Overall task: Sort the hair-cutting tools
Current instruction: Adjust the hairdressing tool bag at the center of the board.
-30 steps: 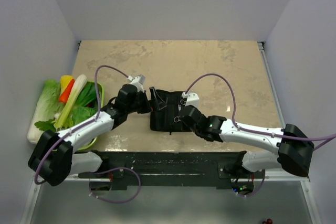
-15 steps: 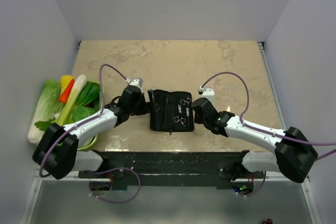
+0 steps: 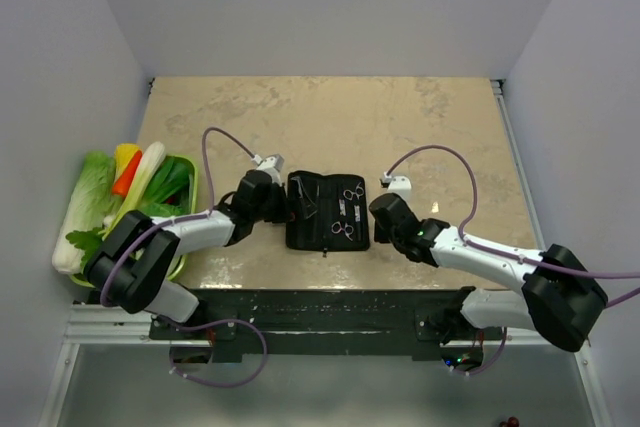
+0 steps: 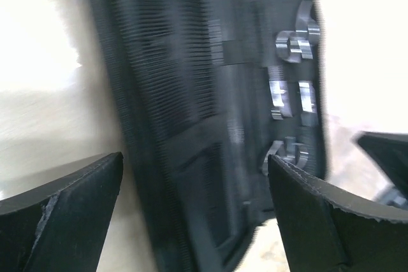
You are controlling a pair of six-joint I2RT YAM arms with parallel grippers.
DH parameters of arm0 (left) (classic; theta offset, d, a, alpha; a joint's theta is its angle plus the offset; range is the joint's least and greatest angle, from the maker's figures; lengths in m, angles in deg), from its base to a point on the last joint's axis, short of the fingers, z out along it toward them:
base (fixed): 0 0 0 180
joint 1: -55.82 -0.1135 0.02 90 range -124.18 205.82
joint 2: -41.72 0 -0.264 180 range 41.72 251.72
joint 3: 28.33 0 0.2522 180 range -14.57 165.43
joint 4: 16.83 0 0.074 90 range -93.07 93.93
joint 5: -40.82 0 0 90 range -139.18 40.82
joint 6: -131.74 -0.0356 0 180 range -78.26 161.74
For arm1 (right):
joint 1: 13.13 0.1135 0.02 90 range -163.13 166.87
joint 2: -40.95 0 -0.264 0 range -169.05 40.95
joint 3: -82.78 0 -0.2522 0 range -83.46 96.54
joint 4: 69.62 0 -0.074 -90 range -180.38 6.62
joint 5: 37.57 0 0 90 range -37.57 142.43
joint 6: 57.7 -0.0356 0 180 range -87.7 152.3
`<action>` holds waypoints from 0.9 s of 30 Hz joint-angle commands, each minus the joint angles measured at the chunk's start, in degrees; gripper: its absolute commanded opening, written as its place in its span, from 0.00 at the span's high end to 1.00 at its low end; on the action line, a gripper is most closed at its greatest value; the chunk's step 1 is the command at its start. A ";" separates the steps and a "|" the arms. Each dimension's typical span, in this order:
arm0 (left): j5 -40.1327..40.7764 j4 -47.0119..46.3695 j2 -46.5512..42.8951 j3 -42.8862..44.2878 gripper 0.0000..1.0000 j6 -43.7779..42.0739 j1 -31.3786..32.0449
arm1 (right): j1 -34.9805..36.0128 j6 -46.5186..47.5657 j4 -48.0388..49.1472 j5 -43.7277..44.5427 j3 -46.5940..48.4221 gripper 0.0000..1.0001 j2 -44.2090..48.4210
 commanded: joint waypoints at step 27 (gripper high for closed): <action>-17.47 -21.07 5.27 10.81 0.00 8.29 10.22 | -0.41 -8.14 -7.36 8.23 2.49 1.00 6.07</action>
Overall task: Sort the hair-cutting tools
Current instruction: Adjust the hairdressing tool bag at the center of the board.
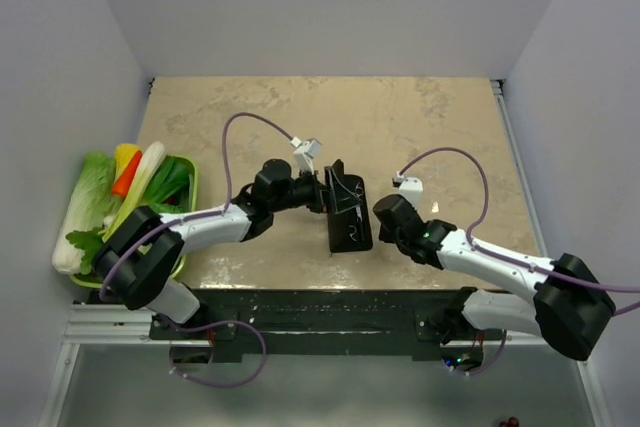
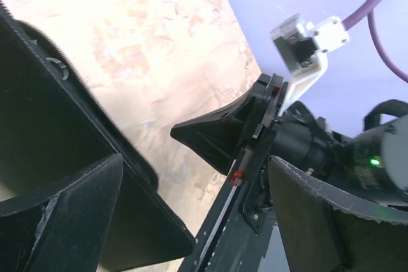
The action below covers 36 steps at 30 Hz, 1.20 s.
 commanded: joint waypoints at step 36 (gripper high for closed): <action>4.39 -9.89 20.08 6.99 0.00 -1.41 4.49 | -0.21 4.77 17.81 -8.76 -0.24 1.00 -0.65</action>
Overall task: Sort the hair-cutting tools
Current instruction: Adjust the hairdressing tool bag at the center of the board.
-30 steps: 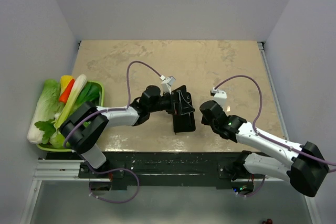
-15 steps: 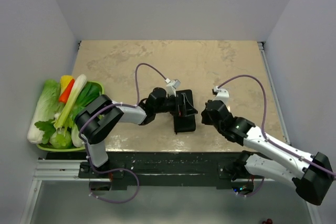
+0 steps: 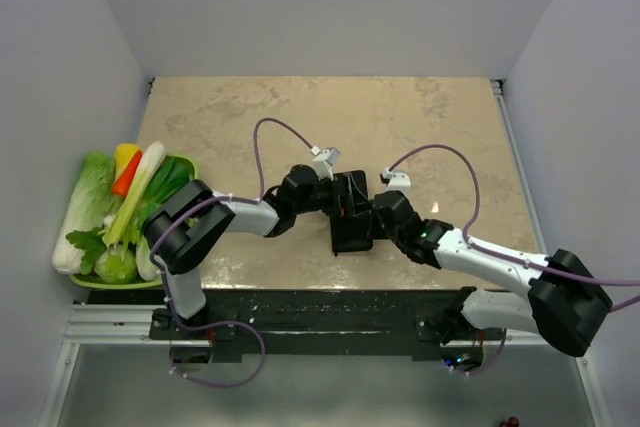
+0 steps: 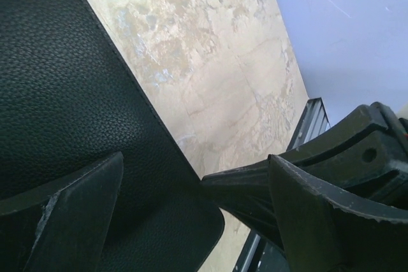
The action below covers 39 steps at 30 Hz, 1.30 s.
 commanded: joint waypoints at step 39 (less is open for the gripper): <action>9.05 8.44 -1.40 -10.07 0.00 -1.85 -2.41 | -0.25 -2.32 6.26 3.81 -2.55 1.00 -8.08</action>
